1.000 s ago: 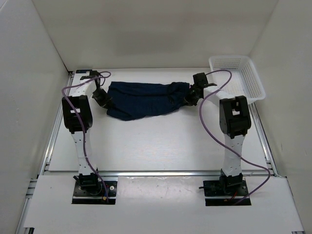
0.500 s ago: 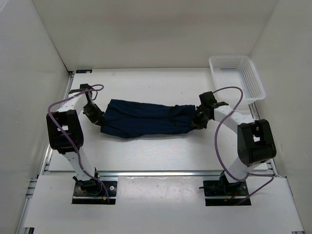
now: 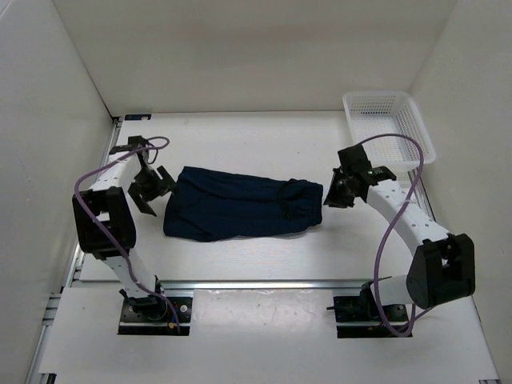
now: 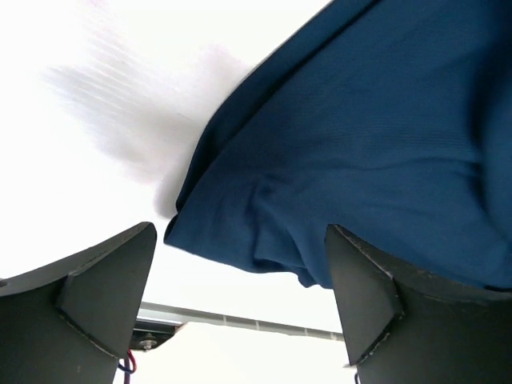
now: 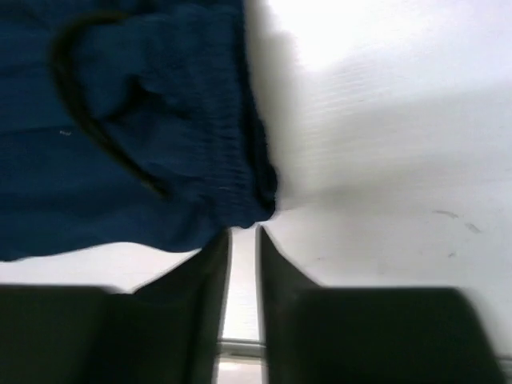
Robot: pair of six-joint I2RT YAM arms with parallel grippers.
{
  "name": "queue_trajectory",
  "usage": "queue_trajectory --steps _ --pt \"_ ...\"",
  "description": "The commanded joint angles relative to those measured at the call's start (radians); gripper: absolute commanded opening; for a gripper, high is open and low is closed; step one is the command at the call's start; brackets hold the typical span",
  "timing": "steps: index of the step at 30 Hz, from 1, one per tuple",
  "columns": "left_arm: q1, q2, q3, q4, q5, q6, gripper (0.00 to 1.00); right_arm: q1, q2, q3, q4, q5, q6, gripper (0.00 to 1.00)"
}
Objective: Fold and stack the shorts
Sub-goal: Fold the shorts
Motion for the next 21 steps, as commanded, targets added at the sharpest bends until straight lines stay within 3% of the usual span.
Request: queue_trajectory --steps 1,2,3,8,15,21 --pt "-0.013 -0.12 0.103 -0.03 -0.058 0.001 0.95 0.056 0.022 0.117 -0.022 0.012 -0.027 0.19" --pt "-0.013 -0.138 0.112 -0.043 -0.058 0.001 0.93 0.079 0.068 0.142 -0.01 -0.002 -0.027 0.07" --pt "-0.013 -0.148 0.112 -0.044 -0.058 0.001 0.91 0.135 0.098 0.167 0.0 -0.022 -0.062 0.04" --pt "-0.013 -0.16 0.135 -0.062 -0.058 0.001 0.86 0.333 0.347 0.372 0.009 -0.087 -0.139 0.09" --pt "-0.013 -0.169 0.135 -0.062 -0.058 0.02 0.85 0.369 0.641 0.618 0.009 -0.189 -0.135 0.1" --pt "-0.013 -0.169 0.135 -0.071 -0.058 0.03 0.85 0.369 0.839 0.789 -0.042 -0.122 -0.117 0.08"
